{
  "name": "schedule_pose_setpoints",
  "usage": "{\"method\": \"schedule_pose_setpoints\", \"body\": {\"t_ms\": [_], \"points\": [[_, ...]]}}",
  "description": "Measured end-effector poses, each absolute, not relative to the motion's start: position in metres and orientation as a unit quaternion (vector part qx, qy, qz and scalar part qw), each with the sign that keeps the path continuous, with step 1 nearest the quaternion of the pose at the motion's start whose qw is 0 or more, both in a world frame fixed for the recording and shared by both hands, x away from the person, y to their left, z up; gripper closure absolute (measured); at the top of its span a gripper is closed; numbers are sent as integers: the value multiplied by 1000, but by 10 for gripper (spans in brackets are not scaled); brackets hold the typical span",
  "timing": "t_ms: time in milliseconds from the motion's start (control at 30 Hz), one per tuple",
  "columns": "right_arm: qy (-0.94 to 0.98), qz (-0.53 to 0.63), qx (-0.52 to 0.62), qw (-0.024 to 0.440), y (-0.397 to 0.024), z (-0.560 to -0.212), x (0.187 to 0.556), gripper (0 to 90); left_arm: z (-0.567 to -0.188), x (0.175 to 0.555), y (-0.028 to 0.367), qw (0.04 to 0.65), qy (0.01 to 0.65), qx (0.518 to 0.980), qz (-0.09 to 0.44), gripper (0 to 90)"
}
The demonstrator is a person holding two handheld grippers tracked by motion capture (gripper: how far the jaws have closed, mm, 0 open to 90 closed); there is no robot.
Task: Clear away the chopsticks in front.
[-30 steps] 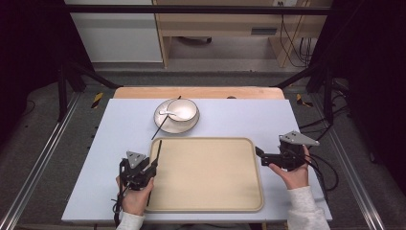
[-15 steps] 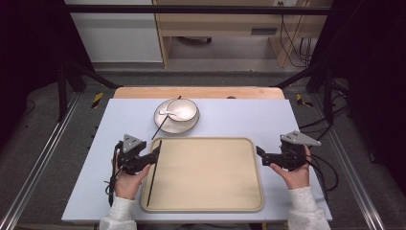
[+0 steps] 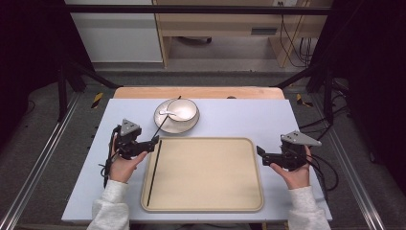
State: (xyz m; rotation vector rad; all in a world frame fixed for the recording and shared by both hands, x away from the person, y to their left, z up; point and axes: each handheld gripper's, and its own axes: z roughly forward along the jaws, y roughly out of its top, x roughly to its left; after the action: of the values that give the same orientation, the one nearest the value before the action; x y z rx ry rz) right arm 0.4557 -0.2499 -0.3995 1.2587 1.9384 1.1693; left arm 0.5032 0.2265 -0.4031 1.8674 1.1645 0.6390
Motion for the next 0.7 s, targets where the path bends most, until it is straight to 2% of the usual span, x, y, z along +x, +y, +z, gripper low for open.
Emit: {"method": "schedule_pose_setpoints", "body": {"t_ms": [500, 700], "points": [[723, 429, 468, 272, -248, -402, 459, 30, -408, 545, 230, 371, 449, 774, 251, 251], [726, 426, 467, 272, -246, -403, 461, 34, -410, 563, 225, 351, 443, 784, 255, 299]]}}
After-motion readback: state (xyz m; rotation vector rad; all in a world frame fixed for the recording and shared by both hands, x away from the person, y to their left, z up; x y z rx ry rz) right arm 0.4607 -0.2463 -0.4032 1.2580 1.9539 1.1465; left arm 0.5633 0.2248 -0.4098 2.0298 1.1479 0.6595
